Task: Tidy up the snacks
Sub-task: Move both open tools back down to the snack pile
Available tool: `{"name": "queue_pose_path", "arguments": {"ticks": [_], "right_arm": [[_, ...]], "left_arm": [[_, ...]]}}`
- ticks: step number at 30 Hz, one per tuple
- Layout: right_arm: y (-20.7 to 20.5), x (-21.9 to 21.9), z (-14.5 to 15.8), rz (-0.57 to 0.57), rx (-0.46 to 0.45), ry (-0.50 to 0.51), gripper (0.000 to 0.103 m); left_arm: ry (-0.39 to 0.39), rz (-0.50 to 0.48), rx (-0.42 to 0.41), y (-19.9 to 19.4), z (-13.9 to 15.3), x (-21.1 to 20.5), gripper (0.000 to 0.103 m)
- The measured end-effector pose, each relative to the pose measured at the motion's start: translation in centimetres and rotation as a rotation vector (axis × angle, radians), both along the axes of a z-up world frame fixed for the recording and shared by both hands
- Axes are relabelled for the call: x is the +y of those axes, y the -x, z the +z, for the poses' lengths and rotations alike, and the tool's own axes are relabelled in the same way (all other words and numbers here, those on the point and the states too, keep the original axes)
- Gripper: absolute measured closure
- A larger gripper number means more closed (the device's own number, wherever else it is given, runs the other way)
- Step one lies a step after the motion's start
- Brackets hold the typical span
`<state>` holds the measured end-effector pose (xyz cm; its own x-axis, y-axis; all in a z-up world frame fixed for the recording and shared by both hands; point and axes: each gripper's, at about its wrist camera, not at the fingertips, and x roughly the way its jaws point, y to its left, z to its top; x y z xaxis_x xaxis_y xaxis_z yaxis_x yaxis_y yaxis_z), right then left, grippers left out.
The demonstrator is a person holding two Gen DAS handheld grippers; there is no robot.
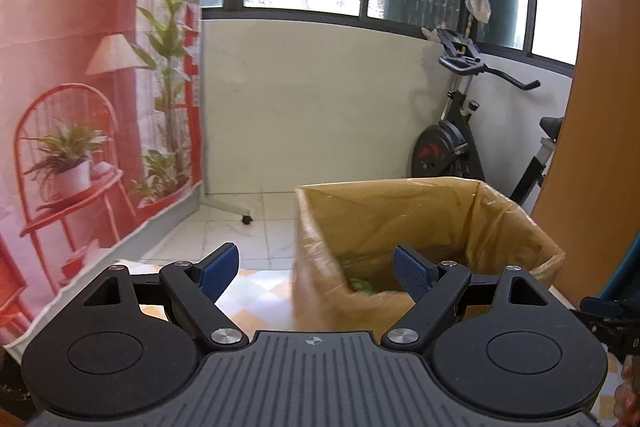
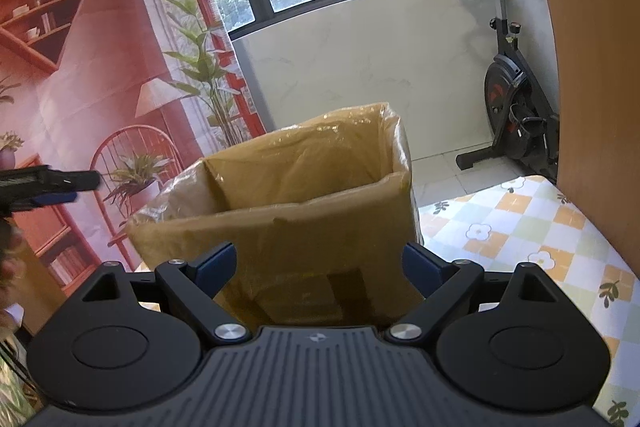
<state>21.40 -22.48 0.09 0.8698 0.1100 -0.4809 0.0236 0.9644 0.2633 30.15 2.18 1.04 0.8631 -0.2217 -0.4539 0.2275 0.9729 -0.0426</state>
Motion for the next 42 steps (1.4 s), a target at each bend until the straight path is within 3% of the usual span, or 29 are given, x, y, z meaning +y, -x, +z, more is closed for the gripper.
{"name": "queue_pose_path", "arguments": {"ticks": [11,20,30,42], "right_arm": [[2.1,0.6,-3.0,0.035,0.081,0.054,0.011],[3.2,0.2,-5.7,0.027,0.156,0.072,0.011],[4.2,-0.7,-7.1,0.014,0.195,0.074,0.011],[5.5,-2.6,-8.8,-0.016,0.246,0.060,0.011]], "left_arm": [[0.095,0.077,0.061,4.2,-4.2,3.6,0.017],[0.152,0.071,0.160,5.3,-8.3,2.4,0.017],[0.110,0.025,0.222,7.1,-11.5,-0.6,0.017],[0.118,-0.042,0.297,8.0,-13.4,-3.6,0.018]]}}
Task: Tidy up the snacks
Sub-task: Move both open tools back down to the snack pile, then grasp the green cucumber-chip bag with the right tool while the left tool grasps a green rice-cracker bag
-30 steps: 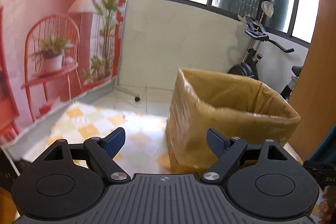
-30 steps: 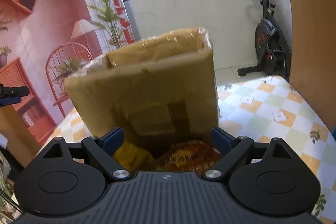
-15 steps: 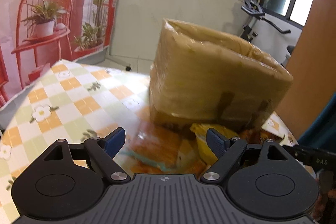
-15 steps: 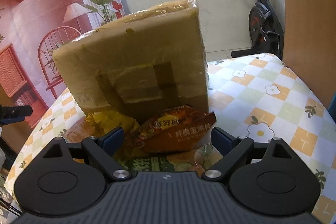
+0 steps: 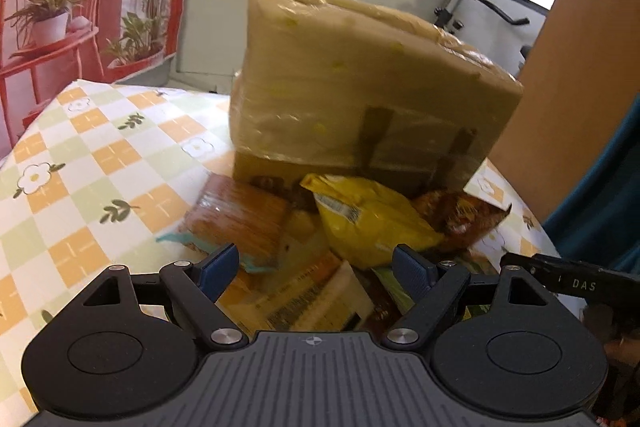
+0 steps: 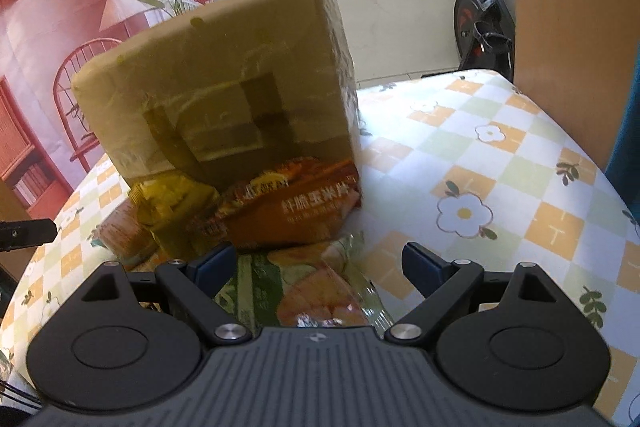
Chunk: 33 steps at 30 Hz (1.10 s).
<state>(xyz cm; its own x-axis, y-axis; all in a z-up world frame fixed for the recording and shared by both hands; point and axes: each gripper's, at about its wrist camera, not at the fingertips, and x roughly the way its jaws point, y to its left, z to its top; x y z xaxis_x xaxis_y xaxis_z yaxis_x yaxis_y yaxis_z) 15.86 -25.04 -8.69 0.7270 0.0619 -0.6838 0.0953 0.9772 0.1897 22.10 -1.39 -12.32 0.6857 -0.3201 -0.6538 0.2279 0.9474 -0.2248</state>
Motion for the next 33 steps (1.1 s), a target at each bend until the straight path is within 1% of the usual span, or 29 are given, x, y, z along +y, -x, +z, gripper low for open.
{"name": "queue_pose_path", "arguments": {"ticks": [5,11,15,17,21,24,27,33], "right_arm": [[0.6,-0.4,-0.5,-0.001,0.007,-0.018,0.011],[1.0,-0.4,-0.6,0.014,0.011,-0.019,0.011],[1.0,-0.5,-1.0,0.015,0.019,-0.023,0.012],[1.2,-0.4,-1.2,0.022,0.024,-0.013,0.012],[1.4,-0.5,-1.7,0.033,0.036,0.000,0.013],[1.3,-0.9,-2.2,0.029,0.049,-0.010,0.013],[1.2,-1.3,-2.8,0.030,0.066,-0.023,0.013],[1.2,-1.7,-3.3,0.043,0.065,-0.049,0.013]], "left_arm": [[0.009,-0.014,0.023,0.2,-0.5,-0.5,0.018],[0.022,-0.021,0.031,0.0,-0.4,-0.9,0.019],[0.003,-0.077,0.028,-0.4,-0.4,-2.2,0.021],[-0.008,-0.108,0.030,-0.6,-0.5,-3.3,0.023],[-0.020,-0.184,0.040,-1.1,-1.1,-5.8,0.023],[-0.034,-0.224,0.066,-1.4,-1.9,-7.2,0.023],[-0.023,-0.247,0.102,-1.9,-2.9,-8.3,0.023],[0.015,-0.246,0.188,-2.6,-5.2,-9.1,0.024]]}}
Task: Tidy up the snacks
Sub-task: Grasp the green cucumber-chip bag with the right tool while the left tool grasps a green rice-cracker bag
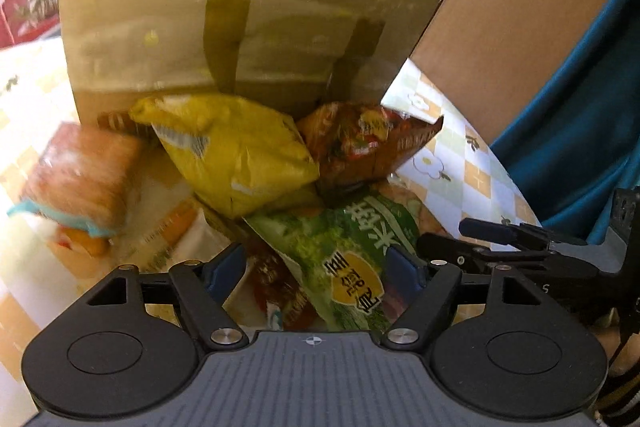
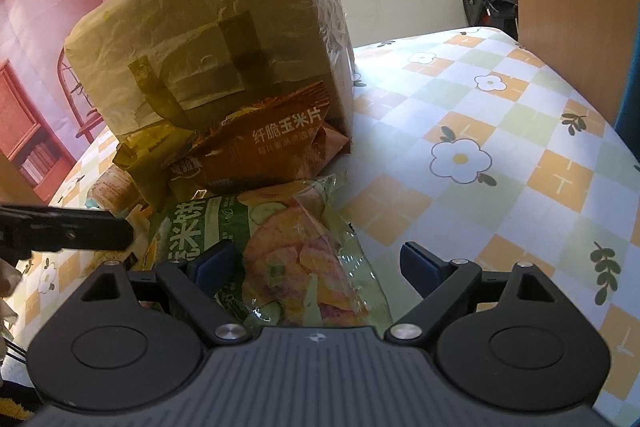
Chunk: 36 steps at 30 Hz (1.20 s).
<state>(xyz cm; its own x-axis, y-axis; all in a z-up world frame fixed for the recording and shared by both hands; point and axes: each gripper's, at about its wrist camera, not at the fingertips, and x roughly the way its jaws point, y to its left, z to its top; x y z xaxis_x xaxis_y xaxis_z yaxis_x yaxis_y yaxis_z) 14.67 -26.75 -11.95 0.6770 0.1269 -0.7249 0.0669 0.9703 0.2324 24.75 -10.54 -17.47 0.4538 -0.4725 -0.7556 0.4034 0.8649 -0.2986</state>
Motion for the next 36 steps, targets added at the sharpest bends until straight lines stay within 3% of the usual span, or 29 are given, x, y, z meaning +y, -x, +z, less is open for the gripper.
{"name": "queue_pose_path", "arguments": {"ticks": [16,20,26,32,36], "right_arm": [[-0.8,-0.9,-1.0,0.024,0.005,-0.111,0.012],[-1.1,-0.7,-1.2,0.043,0.016,-0.163,0.017],[-1.1,-0.7,-1.4,0.035,0.026,-0.181,0.017],[-1.2,-1.5,-2.1,-0.013,0.059,-0.266,0.016],[-0.9,-1.6,-1.5,-0.018,0.055,-0.308,0.030]], "left_arm": [[0.065,-0.022,0.071,0.2,-2.3,-0.9,0.035],[0.063,-0.044,0.074,0.6,-2.7,-1.4,0.038],[0.095,-0.032,0.098,0.4,-3.4,-1.2,0.039],[0.104,-0.038,0.092,0.8,-3.0,-0.3,0.042],[0.100,-0.076,0.067,1.0,-2.3,-0.8,0.044]]}}
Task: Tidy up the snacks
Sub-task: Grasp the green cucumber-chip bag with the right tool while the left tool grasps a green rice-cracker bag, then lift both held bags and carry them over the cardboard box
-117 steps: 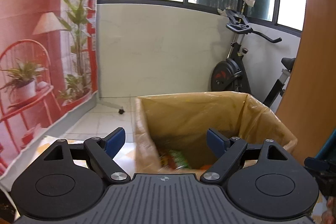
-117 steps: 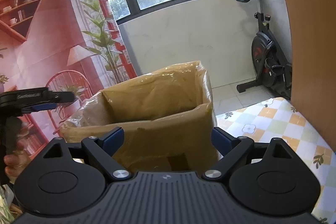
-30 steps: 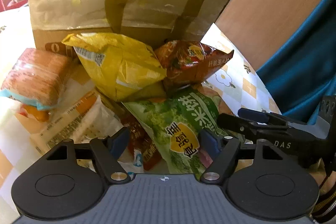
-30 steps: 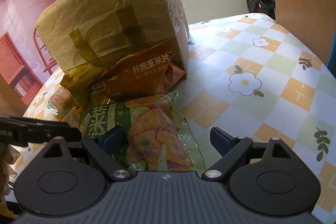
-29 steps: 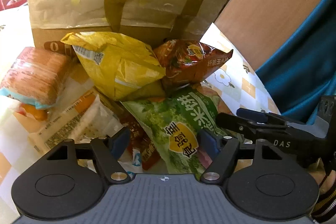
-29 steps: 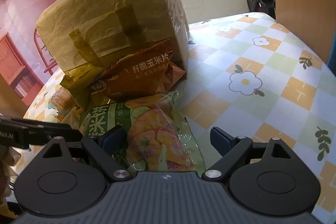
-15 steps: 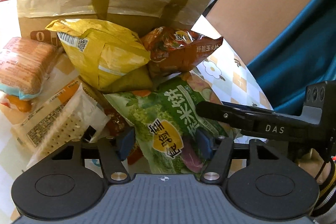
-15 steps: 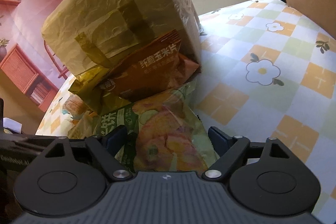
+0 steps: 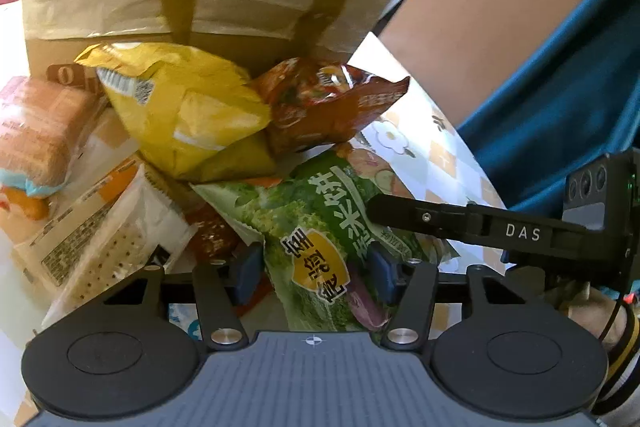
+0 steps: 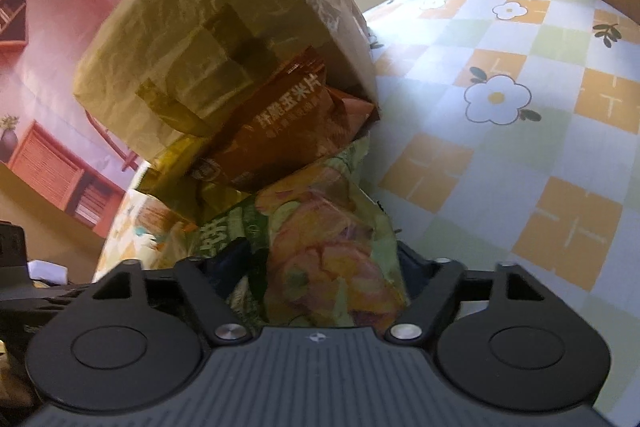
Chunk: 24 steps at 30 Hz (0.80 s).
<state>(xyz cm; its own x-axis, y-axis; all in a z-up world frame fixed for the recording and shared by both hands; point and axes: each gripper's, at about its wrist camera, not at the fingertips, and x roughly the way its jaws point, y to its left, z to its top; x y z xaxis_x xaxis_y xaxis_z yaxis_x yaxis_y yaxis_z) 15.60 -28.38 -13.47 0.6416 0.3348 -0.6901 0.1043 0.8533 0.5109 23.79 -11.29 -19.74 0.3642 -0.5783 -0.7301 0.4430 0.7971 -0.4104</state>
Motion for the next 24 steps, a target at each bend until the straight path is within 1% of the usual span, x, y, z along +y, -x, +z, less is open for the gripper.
{"name": "queue_pose_path", "arguments": {"ticks": [3,7,10,13,16,19,24], "right_arm": [[0.3,-0.1,0.8,-0.005,0.012,0.004,0.032],[1.1,-0.1,2.1,-0.016,0.011,0.034,0.033],[1.9,-0.5,2.7,-0.056,0.019,0.039,0.033],[2.7,-0.9,3.3,-0.095,0.032,0.065,0.033],[3.6,-1.4,4.1,-0.133,0.031,0.087,0.033],[4.7,-1.8,5.5,-0.172,0.009,0.100,0.033],[5.6,-1.8,8.8,-0.195,-0.075,0.128,0.033]], "left_arm": [[0.006,-0.027,0.000,0.0,0.2,-0.4,0.044],[0.020,-0.068,-0.011,0.1,0.9,-1.2,0.044],[0.023,-0.104,-0.004,-0.2,0.8,-2.1,0.044],[0.029,-0.142,0.003,-0.3,0.9,-3.2,0.044],[0.044,-0.179,-0.005,-0.2,1.6,-4.2,0.044],[0.071,-0.201,-0.040,-0.1,3.2,-4.7,0.044],[0.119,-0.198,-0.104,0.0,6.0,-4.9,0.044]]}}
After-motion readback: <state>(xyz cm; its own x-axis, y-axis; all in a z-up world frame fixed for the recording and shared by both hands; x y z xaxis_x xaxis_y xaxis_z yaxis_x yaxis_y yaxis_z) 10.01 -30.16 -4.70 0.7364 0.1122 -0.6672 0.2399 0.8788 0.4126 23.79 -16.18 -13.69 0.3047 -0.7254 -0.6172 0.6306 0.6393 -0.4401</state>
